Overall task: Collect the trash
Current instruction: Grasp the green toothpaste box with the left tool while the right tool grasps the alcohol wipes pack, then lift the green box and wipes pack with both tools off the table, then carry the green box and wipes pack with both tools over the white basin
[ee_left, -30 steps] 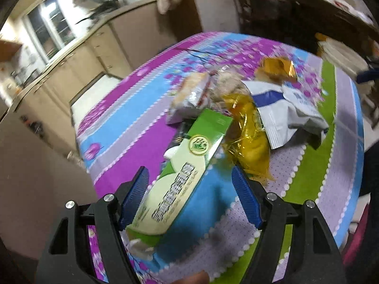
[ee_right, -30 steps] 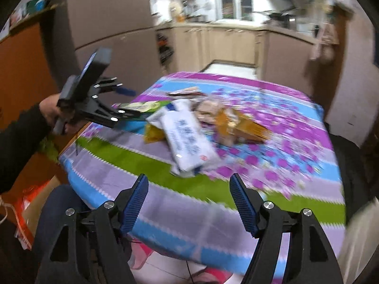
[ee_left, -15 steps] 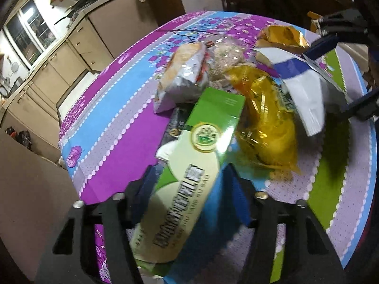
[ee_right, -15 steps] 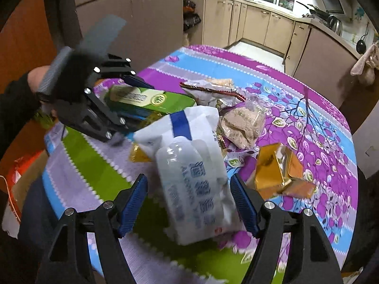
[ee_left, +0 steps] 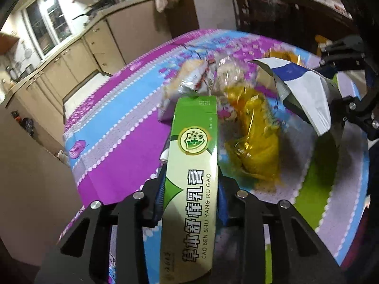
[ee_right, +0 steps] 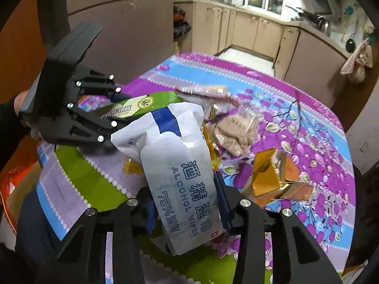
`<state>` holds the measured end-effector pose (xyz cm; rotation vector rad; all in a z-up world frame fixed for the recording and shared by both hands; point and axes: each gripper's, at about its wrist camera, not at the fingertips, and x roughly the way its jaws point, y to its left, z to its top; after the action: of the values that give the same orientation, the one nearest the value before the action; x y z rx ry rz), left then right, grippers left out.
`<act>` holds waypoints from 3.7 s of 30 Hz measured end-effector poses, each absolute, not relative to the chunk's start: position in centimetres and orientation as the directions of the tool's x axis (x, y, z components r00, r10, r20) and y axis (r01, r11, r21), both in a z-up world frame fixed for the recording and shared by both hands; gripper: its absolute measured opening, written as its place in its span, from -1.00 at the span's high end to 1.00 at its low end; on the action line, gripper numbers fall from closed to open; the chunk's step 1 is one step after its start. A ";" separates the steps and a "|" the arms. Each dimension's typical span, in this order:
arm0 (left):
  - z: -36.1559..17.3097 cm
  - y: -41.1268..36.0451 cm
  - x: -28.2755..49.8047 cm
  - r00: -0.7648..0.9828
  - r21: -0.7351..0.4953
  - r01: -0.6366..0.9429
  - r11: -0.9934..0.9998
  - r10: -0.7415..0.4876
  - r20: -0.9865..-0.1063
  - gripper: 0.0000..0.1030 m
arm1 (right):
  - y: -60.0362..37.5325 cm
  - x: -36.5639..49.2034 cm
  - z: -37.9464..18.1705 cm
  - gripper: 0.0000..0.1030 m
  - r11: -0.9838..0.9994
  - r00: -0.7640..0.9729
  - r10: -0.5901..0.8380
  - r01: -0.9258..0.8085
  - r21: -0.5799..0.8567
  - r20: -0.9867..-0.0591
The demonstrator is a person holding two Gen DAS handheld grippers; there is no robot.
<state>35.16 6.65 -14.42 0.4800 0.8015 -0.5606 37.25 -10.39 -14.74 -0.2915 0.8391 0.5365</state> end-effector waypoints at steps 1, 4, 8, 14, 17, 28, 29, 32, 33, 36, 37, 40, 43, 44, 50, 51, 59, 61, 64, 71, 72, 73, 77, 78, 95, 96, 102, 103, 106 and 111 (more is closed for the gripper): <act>-13.9 6.9 34.7 0.584 0.183 0.610 0.771 -0.282 -0.761 0.35 | -10.6 36.8 -14.3 0.18 0.837 0.563 0.337 -0.545 -0.033 -0.755; -12.4 7.6 33.5 0.625 0.165 0.564 0.809 -0.289 -0.725 0.35 | -11.5 35.7 -13.1 0.18 0.865 0.609 0.351 -0.502 -0.004 -0.711; -10.1 8.5 32.1 0.687 0.136 0.473 0.870 -0.268 -0.676 0.35 | -12.6 34.1 -11.8 0.18 0.896 0.667 0.366 -0.441 0.051 -0.649; -6.1 7.7 28.3 0.789 0.111 0.306 0.946 -0.186 -0.585 0.35 | -13.6 31.4 -10.0 0.18 0.932 0.751 0.335 -0.354 0.081 -0.569; -4.9 6.9 26.7 0.813 0.061 0.239 0.969 -0.166 -0.558 0.35 | -14.4 29.8 -8.4 0.18 0.949 0.800 0.305 -0.298 0.098 -0.517; -3.4 2.4 21.9 0.868 -0.004 0.105 0.994 -0.094 -0.487 0.35 | -16.1 26.0 -5.0 0.18 0.981 0.881 0.190 -0.189 0.045 -0.433; -3.2 2.3 21.7 0.870 -0.014 0.101 0.995 -0.095 -0.484 0.35 | -16.3 25.7 -4.8 0.18 0.981 0.883 0.187 -0.186 0.045 -0.430; -2.4 1.4 21.2 0.879 -0.012 0.101 0.995 -0.094 -0.468 0.35 | -16.7 24.9 -4.5 0.18 0.983 0.886 0.180 -0.180 0.041 -0.426; -2.2 1.2 21.0 0.880 -0.015 0.104 0.994 -0.099 -0.465 0.35 | -17.0 24.6 -4.4 0.18 0.983 0.888 0.177 -0.176 0.041 -0.424; -1.5 0.7 20.9 0.884 -0.018 0.108 0.994 -0.104 -0.455 0.35 | -17.5 24.1 -4.0 0.18 0.985 0.892 0.170 -0.166 0.046 -0.420; -1.4 0.5 20.9 0.884 -0.019 0.115 0.993 -0.111 -0.453 0.35 | -17.7 23.9 -3.9 0.18 0.986 0.893 0.167 -0.162 0.047 -0.418; -0.8 -0.4 21.0 0.886 -0.021 0.127 0.992 -0.123 -0.447 0.35 | -18.8 23.2 -3.3 0.18 0.989 0.899 0.150 -0.142 0.050 -0.410; -0.1 -1.9 21.1 0.887 -0.023 0.151 0.988 -0.145 -0.438 0.35 | -20.3 22.3 -2.7 0.18 0.993 0.908 0.120 -0.109 0.050 -0.401; 0.1 -2.5 21.1 0.887 -0.025 0.162 0.986 -0.157 -0.435 0.35 | -20.9 22.1 -2.5 0.18 0.994 0.910 0.112 -0.100 0.050 -0.400; 1.0 -7.6 21.8 0.870 -0.027 0.249 0.968 -0.236 -0.433 0.35 | -26.2 20.0 -0.8 0.18 0.999 0.924 0.014 0.001 0.038 -0.383; 1.1 -8.9 21.8 0.863 -0.025 0.272 0.962 -0.255 -0.435 0.35 | -27.1 19.8 -0.5 0.18 0.999 0.924 -0.001 0.017 0.037 -0.381; 0.9 -19.3 22.2 0.781 -0.007 0.458 0.889 -0.405 -0.475 0.35 | -39.0 17.0 1.0 0.18 0.979 0.895 -0.166 0.200 0.039 -0.414; 0.8 -22.2 22.3 0.751 0.002 0.509 0.860 -0.443 -0.490 0.35 | -42.7 16.4 1.3 0.18 0.969 0.877 -0.199 0.243 0.046 -0.436; 0.2 -27.0 22.2 0.694 0.008 0.584 0.812 -0.494 -0.524 0.35 | -48.4 15.5 1.4 0.18 0.950 0.835 -0.247 0.308 0.047 -0.492; -2.0 -37.9 22.4 0.511 -0.028 0.731 0.682 -0.574 -0.641 0.35 | -60.8 15.6 -2.2 0.18 0.907 0.698 -0.252 0.412 0.089 -0.670; -2.6 -39.4 22.7 0.481 -0.039 0.742 0.669 -0.573 -0.663 0.35 | -61.8 15.8 -2.8 0.18 0.902 0.685 -0.249 0.422 0.094 -0.685; -3.1 -40.5 22.5 0.461 -0.046 0.749 0.661 -0.570 -0.680 0.35 | -63.2 16.1 -3.7 0.18 0.896 0.667 -0.234 0.430 0.109 -0.708; -5.9 -44.1 23.3 0.406 -0.052 0.757 0.651 -0.532 -0.743 0.35 | -66.3 17.7 -7.2 0.18 0.881 0.612 -0.194 0.453 0.138 -0.766; -6.8 -44.7 23.6 0.394 -0.054 0.757 0.651 -0.520 -0.758 0.35 | -66.3 18.3 -7.8 0.18 0.879 0.605 -0.190 0.456 0.141 -0.773; -10.5 -46.4 24.8 0.361 -0.077 0.737 0.672 -0.486 -0.796 0.35 | -65.4 20.2 -12.4 0.18 0.863 0.571 -0.165 0.478 0.163 -0.805; -10.4 -46.5 24.9 0.360 -0.079 0.736 0.673 -0.487 -0.795 0.35 | -65.3 20.3 -12.4 0.17 0.863 0.570 -0.166 0.478 0.161 -0.805; -10.0 -46.9 25.3 0.359 -0.098 0.738 0.668 -0.512 -0.781 0.35 | -65.1 20.4 -12.3 0.17 0.865 0.569 -0.166 0.476 0.158 -0.805; -9.9 -47.0 25.3 0.355 -0.105 0.738 0.666 -0.517 -0.779 0.35 | -65.1 20.4 -12.4 0.17 0.865 0.568 -0.166 0.476 0.158 -0.806; -9.8 -47.2 25.4 0.354 -0.116 0.739 0.663 -0.530 -0.771 0.35 | -65.2 20.5 -12.5 0.17 0.864 0.568 -0.166 0.478 0.159 -0.806; -9.7 -47.4 25.9 0.359 -0.131 0.727 0.674 -0.536 -0.764 0.35 | -65.4 20.3 -12.6 0.17 0.864 0.569 -0.165 0.478 0.161 -0.806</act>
<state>25.86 -47.43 -9.71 0.2461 0.8809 -0.8250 20.34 -65.39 -12.58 0.3855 0.8909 -0.3881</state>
